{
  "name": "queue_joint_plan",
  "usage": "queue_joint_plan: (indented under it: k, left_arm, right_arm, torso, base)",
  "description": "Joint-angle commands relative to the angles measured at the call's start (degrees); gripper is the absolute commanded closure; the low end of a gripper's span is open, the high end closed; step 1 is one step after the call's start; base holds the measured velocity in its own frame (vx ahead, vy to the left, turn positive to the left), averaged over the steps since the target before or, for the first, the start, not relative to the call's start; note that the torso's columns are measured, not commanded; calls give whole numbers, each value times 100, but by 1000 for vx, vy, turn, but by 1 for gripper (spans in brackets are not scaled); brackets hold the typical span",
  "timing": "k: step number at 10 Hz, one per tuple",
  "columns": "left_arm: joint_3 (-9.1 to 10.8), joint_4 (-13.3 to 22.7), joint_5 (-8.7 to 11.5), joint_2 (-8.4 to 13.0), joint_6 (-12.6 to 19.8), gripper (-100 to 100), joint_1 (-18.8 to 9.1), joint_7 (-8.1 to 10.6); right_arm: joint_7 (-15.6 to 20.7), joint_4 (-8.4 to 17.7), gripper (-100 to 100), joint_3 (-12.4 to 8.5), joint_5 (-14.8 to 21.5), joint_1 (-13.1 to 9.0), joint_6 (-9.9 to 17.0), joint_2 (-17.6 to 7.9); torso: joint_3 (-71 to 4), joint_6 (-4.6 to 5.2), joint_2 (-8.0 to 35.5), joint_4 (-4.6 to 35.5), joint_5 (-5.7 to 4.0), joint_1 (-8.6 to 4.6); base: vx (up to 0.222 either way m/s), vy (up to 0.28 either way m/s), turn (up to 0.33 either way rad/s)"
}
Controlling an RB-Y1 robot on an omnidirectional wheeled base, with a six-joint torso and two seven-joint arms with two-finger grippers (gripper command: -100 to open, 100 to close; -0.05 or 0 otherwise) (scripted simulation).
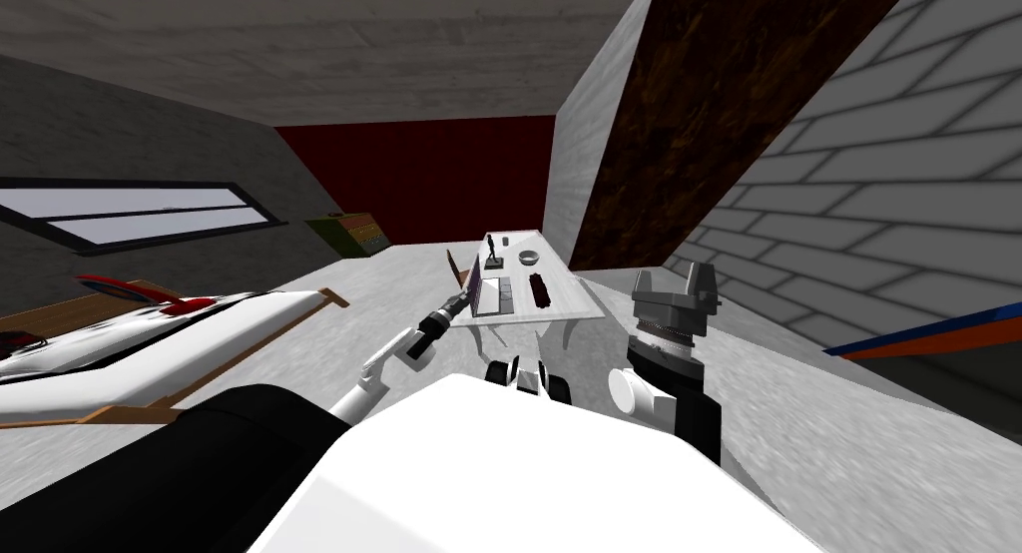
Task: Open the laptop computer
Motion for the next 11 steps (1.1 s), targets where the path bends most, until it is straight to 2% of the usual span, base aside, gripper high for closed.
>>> queue_joint_plan:
  k: [1, 4, 6, 7, 8, 9, 11]
  left_arm:
    - [-8, 62, -189, 119, 98, 100, 83, -184]
    - [-29, 189, -540, 326, 247, 100, 227, -515]
    - [-40, 253, -715, 429, 321, 100, 300, -680]
    - [-51, 316, -891, 532, 396, 100, 372, -845]
    - [30, 208, -804, 505, 374, 100, 307, -754]
    - [-71, 492, -782, 433, 212, 100, 26, -1086]
    - [-71, 757, -782, 433, 212, 100, -280, -1101]
  right_arm:
    - [0, 0, 0, -1, 0, 0, 0, -1]
    - [0, 0, 0, 1, 0, 0, 0, 1]
    - [0, 0, 0, 1, 0, 0, 0, 1]
    - [0, 0, 0, 0, 0, 0, 0, 0]
    - [0, 0, 0, 0, 0, 0, 0, 0]
    - [0, -1, 0, 0, 0, 0, 0, -1]
    - [0, 0, 0, -1, 0, -1, 0, -1]
  torso:
    - [5, -10, 12, 11, 1, 22]
    - [-14, 4, -30, -27, 13, -14]
    - [-16, 16, -37, -36, 36, 17]
    - [-15, 6, -35, -32, 41, 43]
    - [-14, 3, -36, -37, 45, 36]
    - [-7, -10, -14, -13, 32, 61]
    - [21, -18, 32, 14, 16, 43]
  base:
    - [38, -80, -13]
    - [61, -167, -12]
    - [57, -138, -15]
    - [64, -154, -50]
    - [22, -86, 7]
    - [-67, -82, 11]
    - [-69, -46, -14]
